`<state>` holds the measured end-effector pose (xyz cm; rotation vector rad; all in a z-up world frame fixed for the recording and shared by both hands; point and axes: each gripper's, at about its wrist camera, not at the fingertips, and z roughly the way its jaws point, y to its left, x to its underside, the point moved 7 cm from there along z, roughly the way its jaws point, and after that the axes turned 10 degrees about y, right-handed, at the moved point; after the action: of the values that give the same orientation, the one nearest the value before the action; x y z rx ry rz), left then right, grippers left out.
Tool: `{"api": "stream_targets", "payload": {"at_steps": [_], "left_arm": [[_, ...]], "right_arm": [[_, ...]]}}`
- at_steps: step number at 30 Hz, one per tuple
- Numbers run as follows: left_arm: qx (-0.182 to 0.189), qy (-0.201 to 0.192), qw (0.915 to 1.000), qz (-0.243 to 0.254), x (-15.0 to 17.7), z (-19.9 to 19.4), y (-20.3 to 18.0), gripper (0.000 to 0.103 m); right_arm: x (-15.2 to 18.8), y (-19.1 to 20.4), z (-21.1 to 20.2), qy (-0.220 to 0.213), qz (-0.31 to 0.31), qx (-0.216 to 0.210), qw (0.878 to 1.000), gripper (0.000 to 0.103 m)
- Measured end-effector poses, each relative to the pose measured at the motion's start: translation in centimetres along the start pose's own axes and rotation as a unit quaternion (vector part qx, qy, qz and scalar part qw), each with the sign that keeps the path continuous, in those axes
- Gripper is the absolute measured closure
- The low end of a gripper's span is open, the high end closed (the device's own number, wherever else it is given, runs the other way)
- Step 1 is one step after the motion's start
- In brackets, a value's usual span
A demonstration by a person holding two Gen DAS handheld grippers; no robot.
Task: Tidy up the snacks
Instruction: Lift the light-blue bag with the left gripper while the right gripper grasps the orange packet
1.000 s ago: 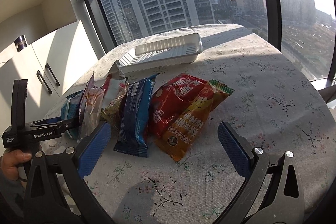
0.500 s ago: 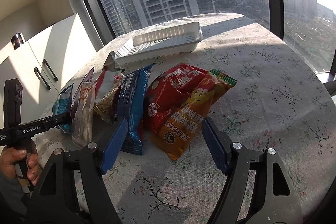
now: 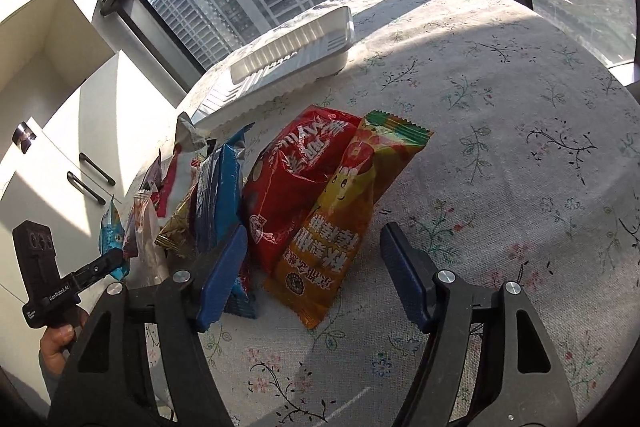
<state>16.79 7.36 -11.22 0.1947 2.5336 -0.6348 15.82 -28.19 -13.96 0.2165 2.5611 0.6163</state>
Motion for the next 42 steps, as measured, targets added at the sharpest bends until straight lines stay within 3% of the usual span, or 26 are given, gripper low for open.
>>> {"api": "stream_targets", "payload": {"at_steps": [3,13,22,36,42], "left_arm": [[0.006,-0.011,0.9999,-0.004,-0.3,-0.5,0.5,0.047],[0.014,-0.009,0.9999,0.000,-0.4,-0.3,0.8,0.047],[0.013,-0.012,0.9998,0.003,-0.3,-0.5,0.8,0.047],[0.018,-0.021,0.9996,0.008,-1.4,-1.1,0.4,0.048],[0.011,-0.040,0.9987,0.028,-5.1,-2.5,0.4,0.048]], "right_arm": [[-0.8,-0.2,0.4,0.021,0.012,-0.011,1.000,0.036],[-1.4,-1.1,0.9,0.031,-0.015,0.042,0.999,0.070],[-1.0,-0.8,0.5,0.026,-0.037,0.041,0.998,0.088],[-2.1,-2.2,-3.3,-0.016,-0.011,0.002,1.000,0.090],[-5.7,-3.6,-5.5,-0.046,-0.007,0.007,0.999,0.090]]}}
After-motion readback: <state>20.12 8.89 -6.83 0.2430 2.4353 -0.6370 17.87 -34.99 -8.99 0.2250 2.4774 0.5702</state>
